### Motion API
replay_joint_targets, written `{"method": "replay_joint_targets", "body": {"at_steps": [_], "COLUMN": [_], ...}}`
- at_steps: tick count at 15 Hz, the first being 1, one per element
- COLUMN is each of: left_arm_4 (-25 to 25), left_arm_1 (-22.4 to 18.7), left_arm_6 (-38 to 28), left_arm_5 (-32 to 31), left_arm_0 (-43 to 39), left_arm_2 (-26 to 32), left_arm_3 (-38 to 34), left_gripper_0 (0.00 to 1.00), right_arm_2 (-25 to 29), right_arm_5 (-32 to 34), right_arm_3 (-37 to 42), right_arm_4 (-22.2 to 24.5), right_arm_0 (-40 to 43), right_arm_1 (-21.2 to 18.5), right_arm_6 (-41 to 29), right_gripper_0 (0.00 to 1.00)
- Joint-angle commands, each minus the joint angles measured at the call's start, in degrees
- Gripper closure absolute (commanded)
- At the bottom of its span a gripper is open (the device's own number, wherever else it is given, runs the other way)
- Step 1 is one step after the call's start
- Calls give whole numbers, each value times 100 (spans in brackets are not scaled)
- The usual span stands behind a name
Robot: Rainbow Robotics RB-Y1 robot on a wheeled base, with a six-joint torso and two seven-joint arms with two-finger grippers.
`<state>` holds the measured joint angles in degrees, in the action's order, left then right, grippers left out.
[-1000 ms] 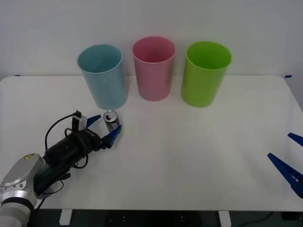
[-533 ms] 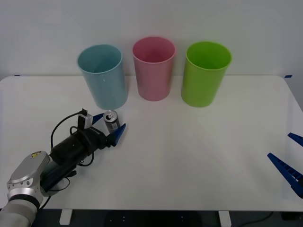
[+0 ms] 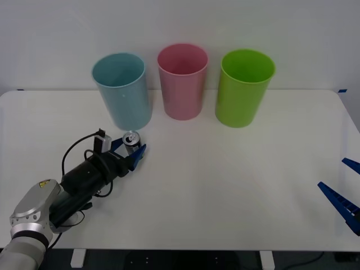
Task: Grasp the object on the table and drop it into the matching bin: aluminum can to the light blue bin, PET bottle to the pink bin.
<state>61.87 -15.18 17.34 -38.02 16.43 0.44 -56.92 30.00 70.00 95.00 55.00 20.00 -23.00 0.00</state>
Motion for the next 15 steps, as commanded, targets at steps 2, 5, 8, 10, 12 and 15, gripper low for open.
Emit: {"method": "replay_joint_targets", "body": {"at_steps": [2, 5, 8, 10, 12, 15], "left_arm_4": [0, 9, 0, -185, -483, -853], "left_arm_1": [15, 24, 15, -90, -345, -688], "left_arm_6": [15, 50, 85, 68, 50, -11], "left_arm_5": [5, 5, -3, -47, -100, -100], "left_arm_0": [10, 18, 18, 1, -201, -544], "left_arm_2": [0, -79, -96, -87, -87, -87], "left_arm_3": [-3, -3, -82, -117, -381, -812], "left_gripper_0": [100, 100, 100, 100, 100, 100], "right_arm_2": [0, 0, 0, 0, 0, 0], "right_arm_5": [0, 0, 0, 0, 0, 0], "right_arm_3": [0, 0, 0, 0, 0, 0], "right_arm_4": [0, 0, 0, 0, 0, 0], "right_arm_0": [0, 0, 0, 0, 0, 0], "right_arm_1": [0, 0, 0, 0, 0, 0], "right_arm_6": [0, 0, 0, 0, 0, 0], "right_gripper_0": [0, 0, 0, 0, 0, 0]}}
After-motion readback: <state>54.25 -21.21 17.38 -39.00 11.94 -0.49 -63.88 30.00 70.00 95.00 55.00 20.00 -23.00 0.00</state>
